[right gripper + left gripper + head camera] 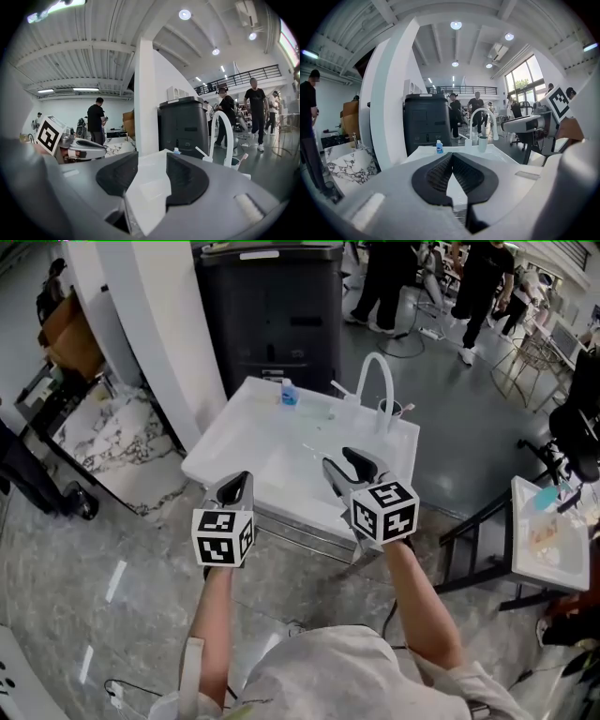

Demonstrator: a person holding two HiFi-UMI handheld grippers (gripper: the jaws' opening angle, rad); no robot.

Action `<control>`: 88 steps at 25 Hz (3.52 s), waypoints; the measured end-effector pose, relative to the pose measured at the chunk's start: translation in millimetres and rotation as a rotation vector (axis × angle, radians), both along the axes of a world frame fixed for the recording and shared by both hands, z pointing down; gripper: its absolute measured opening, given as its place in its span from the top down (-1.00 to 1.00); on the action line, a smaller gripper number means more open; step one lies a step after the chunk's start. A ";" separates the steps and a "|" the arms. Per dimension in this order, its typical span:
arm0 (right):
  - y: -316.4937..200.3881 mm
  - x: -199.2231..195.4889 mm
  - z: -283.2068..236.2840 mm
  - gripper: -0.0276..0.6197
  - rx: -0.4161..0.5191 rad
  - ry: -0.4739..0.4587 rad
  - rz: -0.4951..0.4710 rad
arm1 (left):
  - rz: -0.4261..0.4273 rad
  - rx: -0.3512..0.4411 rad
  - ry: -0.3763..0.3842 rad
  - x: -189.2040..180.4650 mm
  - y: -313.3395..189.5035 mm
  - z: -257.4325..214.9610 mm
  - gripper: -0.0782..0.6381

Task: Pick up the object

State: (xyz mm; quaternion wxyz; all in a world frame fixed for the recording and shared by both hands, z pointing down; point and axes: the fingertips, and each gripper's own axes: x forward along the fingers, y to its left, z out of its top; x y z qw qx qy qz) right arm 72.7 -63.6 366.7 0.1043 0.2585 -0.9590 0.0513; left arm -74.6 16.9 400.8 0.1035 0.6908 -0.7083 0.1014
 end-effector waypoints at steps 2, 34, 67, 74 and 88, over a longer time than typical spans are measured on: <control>-2.3 -7.0 -1.1 0.38 0.006 -0.001 0.005 | 0.007 0.006 0.003 -5.8 -3.8 0.5 0.79; -165.1 -94.9 22.9 0.29 0.006 -0.026 0.074 | 0.062 -0.026 -0.024 -84.0 -175.5 27.4 0.79; -285.1 -91.5 38.9 0.25 -0.010 -0.005 0.232 | 0.279 -0.041 -0.034 -90.7 -330.4 32.0 0.78; -291.9 -106.3 52.4 0.24 -0.003 0.070 0.282 | 0.372 -0.033 -0.033 -107.5 -352.5 31.8 0.79; -303.0 -132.8 85.9 0.21 -0.014 0.237 0.253 | 0.449 -0.051 -0.010 -129.7 -366.8 52.4 0.78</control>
